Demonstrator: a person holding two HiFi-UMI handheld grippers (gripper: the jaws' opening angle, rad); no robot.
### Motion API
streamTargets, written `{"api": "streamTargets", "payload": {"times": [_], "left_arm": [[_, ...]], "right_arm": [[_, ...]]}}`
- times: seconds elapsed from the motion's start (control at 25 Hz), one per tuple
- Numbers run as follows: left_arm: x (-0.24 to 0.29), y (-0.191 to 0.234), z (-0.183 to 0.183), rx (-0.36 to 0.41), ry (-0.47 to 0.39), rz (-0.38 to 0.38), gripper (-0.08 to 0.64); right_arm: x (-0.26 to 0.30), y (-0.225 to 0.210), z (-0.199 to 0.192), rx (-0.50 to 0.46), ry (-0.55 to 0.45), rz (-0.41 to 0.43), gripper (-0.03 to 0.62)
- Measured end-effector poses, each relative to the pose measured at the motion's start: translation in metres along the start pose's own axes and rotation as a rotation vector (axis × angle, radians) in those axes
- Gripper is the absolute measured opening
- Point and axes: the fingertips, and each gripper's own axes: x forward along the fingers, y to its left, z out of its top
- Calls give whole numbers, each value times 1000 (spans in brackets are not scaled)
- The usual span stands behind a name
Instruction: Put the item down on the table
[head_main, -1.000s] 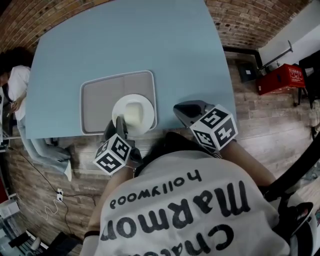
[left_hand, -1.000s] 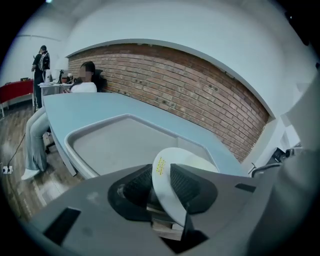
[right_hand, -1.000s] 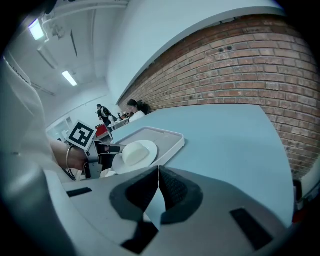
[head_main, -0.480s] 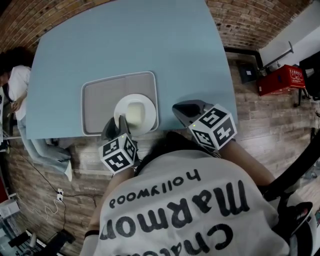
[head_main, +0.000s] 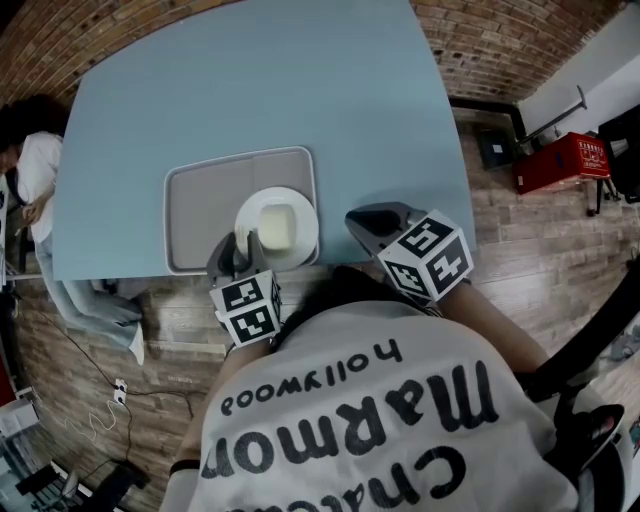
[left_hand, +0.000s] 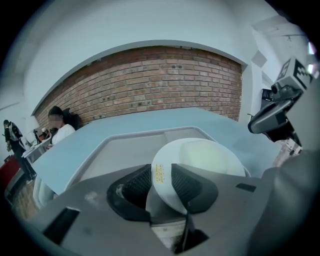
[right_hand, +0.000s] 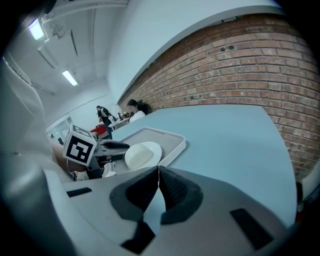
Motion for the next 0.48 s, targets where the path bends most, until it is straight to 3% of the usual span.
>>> {"api": "streamTargets", "payload": {"times": [0.16, 0.36, 0.48], "left_arm": [[0, 0, 0, -30, -6, -14, 104], [-9, 9, 10, -163, -36, -34, 104], [-24, 19, 32, -265, -122, -64, 104]], "right_arm": [[1, -3, -2, -2, 11, -2, 11], [1, -1, -1, -4, 11, 0, 11], [1, 2, 3, -14, 7, 4, 11]]}}
